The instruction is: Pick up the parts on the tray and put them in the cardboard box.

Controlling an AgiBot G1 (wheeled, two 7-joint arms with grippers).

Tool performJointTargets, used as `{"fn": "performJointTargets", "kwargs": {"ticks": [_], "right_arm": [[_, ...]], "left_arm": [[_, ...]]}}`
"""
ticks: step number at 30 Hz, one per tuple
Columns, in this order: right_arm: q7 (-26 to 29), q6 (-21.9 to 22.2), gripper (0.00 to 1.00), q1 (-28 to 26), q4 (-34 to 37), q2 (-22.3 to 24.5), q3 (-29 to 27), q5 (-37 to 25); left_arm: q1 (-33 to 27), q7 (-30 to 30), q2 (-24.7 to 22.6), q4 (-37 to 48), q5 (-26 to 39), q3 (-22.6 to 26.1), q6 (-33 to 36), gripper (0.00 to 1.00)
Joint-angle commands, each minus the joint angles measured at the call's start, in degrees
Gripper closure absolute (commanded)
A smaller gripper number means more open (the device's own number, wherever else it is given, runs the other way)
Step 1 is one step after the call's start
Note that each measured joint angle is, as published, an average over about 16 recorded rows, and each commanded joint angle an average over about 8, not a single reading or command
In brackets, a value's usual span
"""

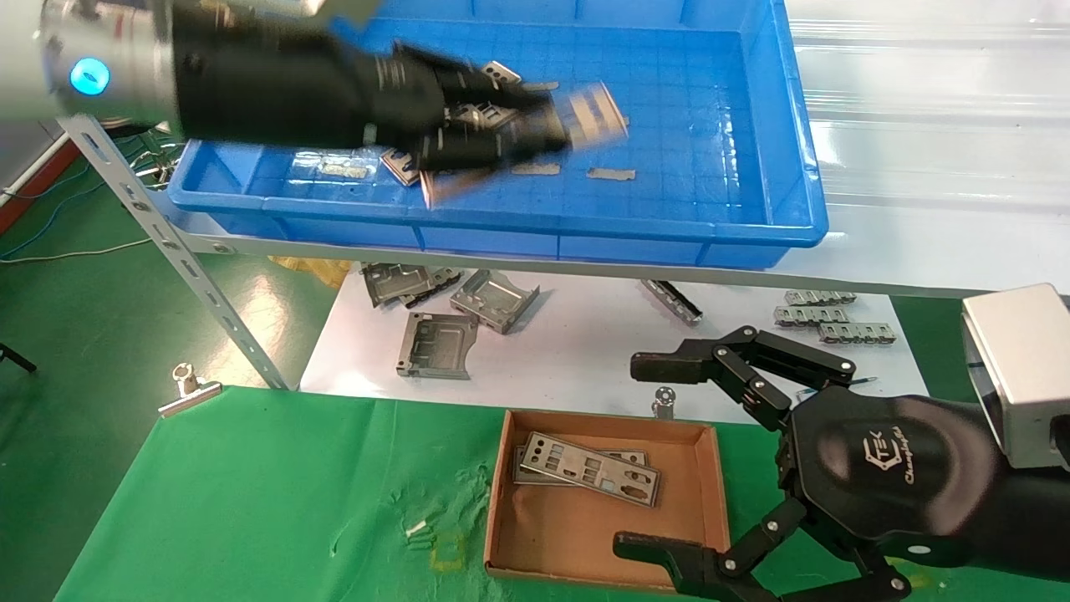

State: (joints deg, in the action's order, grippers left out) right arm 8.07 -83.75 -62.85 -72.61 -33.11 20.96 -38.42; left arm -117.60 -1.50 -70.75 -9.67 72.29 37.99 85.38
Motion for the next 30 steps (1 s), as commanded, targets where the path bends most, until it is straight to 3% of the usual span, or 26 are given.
{"fn": "performJointTargets", "kwargs": {"ticks": [1,15,30], "right_arm": [[0.00,0.00,0.00,0.00,0.00,0.00,0.00,0.00],[0.00,0.00,0.00,0.00,0.00,0.00,0.01,0.01],[-0.01,0.01,0.00,0.00,0.00,0.01,0.02,0.01]], "left_arm": [[0.26,-2.12,0.48,-0.66,0.00,0.15,5.12,1.00],[13.07,-6.71,2.44,-18.23,-6.42,11.56,5.78,1.00],[24.02,-23.75,-6.84,-10.04,-3.71,16.64,-5.37,1.00]]}}
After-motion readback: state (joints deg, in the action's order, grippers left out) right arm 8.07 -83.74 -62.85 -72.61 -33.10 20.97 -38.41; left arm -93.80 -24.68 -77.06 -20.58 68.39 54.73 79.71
